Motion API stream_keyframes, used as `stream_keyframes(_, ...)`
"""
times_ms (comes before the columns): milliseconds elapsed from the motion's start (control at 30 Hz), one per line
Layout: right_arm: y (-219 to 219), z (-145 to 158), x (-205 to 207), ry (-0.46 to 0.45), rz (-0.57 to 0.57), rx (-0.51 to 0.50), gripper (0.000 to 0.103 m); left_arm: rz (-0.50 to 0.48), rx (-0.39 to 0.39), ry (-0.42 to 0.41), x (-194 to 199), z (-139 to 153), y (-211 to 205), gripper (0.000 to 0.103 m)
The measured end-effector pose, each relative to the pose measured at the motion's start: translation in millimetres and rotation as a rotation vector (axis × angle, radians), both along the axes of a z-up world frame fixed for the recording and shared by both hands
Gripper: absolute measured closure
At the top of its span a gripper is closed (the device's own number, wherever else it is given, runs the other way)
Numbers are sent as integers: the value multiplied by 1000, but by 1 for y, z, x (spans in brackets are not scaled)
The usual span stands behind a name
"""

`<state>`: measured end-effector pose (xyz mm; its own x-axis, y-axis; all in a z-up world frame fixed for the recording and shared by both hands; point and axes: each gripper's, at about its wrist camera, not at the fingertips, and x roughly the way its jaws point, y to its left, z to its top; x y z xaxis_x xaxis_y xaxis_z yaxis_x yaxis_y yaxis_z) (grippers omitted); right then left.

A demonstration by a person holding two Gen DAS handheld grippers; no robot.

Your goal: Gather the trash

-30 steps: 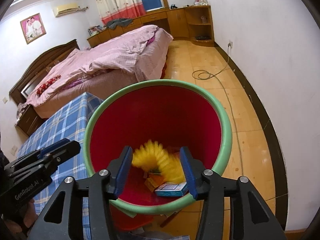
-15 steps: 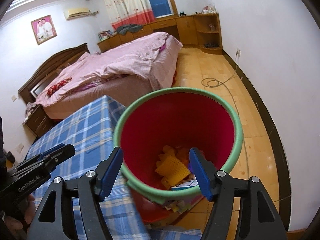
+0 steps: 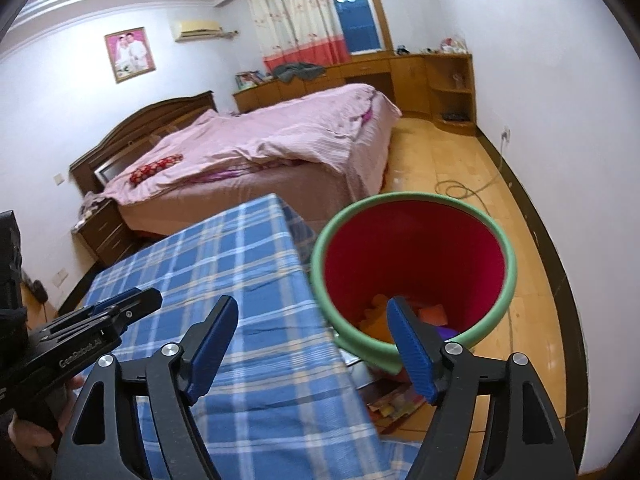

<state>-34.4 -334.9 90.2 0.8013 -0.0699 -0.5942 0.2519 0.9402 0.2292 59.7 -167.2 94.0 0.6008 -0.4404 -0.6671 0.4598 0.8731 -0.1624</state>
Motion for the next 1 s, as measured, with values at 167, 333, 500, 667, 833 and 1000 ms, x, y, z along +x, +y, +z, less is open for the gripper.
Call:
stream_keyframes(167,29,3,-7,-28,45,-40,24,45,9,-38,-16,2,27,67)
stream_keyframes(333,50,-2,-14,-53,58,-58,23,80,28,-59,-30,-3,47,66)
stream_keyframes(500,64,-14,-21,-62,69,-57,22,123,51,-71,-38,-12,61,66)
stream_keyframes(667,75,-27,-23,-53,78,-87,22,184,69,-82,-45,-25,71,66)
stream_keyframes(833,81,-38,-27,-76,68,-115,22,235,93,-110,-50,-36,76,66)
stream_keyframes(1000,83,-46,-28,-81,64,-113,22,261,106,-117,-52,-45,78,66)
